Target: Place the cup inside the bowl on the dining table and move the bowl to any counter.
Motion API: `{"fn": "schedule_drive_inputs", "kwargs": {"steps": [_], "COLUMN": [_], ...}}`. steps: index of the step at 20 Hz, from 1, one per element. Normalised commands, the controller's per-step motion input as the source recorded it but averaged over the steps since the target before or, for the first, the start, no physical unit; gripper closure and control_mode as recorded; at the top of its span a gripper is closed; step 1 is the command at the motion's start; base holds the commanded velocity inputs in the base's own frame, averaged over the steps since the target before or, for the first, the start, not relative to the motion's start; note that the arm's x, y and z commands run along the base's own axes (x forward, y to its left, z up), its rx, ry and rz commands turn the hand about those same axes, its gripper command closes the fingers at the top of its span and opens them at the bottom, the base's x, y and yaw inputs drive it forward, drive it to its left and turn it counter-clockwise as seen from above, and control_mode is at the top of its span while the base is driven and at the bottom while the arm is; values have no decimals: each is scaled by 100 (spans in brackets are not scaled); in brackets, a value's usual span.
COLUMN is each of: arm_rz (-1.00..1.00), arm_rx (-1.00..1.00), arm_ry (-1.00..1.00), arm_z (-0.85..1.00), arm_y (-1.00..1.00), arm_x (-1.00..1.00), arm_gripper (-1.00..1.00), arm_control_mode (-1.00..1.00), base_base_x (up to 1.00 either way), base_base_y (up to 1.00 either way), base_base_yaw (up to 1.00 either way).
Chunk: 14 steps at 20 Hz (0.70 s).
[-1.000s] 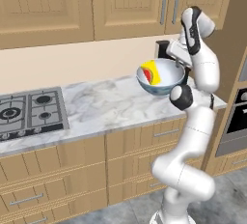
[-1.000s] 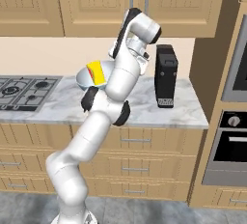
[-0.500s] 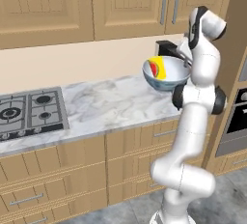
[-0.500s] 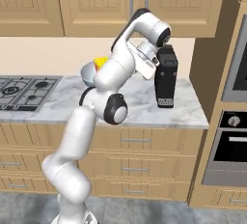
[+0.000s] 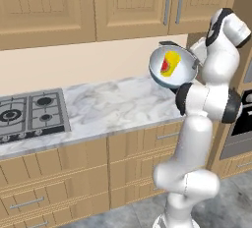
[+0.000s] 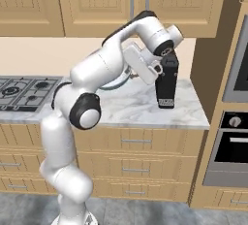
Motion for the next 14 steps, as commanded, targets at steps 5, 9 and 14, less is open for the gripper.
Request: {"fn": "schedule_drive_inputs", "kwargs": {"steps": [5,9,14], "arm_rz": [-21,-25,-25], "arm_rx": [0,-1,-7], "arm_ry": [-39,-17,18], "arm_z": [8,1,-30], "arm_y": [13,30,11], "arm_x": [-24,0,-1], "arm_gripper": [100,100,100], "arm_control_mode": [-100,-100,-100], "base_base_x": [0,0,0], "base_base_y": [0,0,0], "base_base_yaw": [0,0,0]}}
